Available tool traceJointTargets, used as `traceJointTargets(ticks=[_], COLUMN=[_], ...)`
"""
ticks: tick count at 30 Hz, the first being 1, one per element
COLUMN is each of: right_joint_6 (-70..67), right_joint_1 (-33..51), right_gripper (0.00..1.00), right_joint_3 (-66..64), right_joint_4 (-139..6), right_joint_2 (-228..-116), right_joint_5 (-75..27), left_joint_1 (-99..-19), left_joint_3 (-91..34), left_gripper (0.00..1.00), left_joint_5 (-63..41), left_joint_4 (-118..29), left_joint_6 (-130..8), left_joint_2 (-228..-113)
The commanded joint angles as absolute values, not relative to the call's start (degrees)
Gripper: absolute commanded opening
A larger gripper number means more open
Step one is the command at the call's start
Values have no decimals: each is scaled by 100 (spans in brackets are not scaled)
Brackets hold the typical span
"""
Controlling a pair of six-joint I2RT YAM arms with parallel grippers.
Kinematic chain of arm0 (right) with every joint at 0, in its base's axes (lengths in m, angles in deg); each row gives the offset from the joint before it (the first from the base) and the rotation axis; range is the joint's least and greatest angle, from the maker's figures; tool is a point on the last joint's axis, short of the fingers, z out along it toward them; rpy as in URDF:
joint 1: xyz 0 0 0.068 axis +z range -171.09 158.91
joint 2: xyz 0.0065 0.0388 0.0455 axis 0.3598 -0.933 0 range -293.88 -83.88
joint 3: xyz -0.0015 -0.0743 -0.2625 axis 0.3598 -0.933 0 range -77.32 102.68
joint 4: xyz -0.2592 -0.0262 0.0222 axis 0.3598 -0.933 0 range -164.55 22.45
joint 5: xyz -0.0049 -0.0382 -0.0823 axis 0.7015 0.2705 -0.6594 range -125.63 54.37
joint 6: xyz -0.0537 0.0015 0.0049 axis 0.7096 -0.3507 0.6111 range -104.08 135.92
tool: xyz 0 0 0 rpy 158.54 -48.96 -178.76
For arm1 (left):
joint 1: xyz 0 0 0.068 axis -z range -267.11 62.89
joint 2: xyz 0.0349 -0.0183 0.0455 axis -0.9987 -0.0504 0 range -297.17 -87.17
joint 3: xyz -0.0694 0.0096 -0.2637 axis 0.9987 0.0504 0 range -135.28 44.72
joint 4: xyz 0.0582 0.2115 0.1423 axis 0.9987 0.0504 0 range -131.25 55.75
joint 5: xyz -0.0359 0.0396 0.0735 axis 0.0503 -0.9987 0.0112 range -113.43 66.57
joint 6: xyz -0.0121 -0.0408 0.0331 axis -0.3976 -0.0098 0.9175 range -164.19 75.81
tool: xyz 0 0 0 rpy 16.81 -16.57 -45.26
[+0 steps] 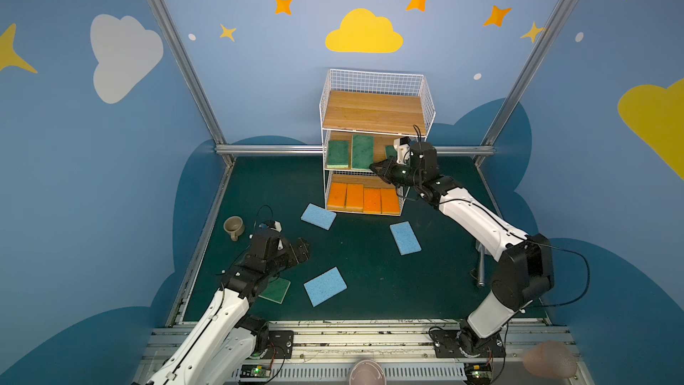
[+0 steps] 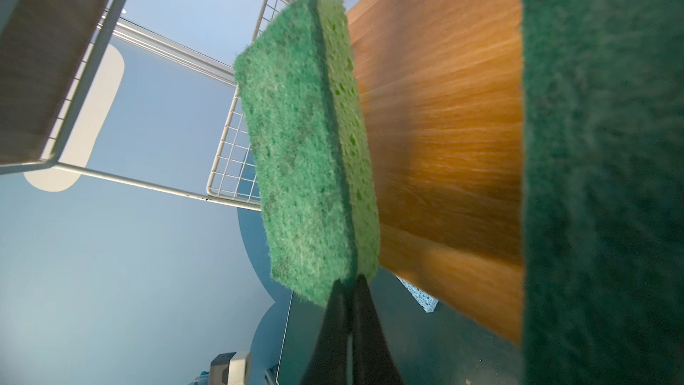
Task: Arrange cleaning sponges on a shelf
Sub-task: Place the cleaning sponge at the shelf.
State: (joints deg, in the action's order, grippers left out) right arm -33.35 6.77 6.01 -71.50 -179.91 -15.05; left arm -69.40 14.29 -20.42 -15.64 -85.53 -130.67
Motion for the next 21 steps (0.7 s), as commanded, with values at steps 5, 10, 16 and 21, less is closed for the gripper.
traceJointTargets(ticks=[5, 10, 16, 21], right_joint_6=[-3224, -3180, -3180, -3180], right_joint_1=[664, 660, 659, 660], right_gripper=[7, 12, 19, 21], right_joint_3=[880, 1032, 1099, 1162], right_joint_4=[-7101, -7211, -7223, -7218], right_joint_2=[-18096, -18211, -18318, -18397], right_joint_5=[-1551, -1533, -1515, -1489], left_joint_1=[-6969, -6962, -6963, -6962], left_joint_3=[1378, 1395, 1420, 1440], left_gripper=[100, 100, 100, 100], left_joint_5=[-2067, -2055, -2060, -2065], left_joint_4=[-1585, -1580, -1567, -1541], left_joint_6=[-8463, -8471, -8492, -8504], left_joint_2=[-13031, -13006, -12946, -12912])
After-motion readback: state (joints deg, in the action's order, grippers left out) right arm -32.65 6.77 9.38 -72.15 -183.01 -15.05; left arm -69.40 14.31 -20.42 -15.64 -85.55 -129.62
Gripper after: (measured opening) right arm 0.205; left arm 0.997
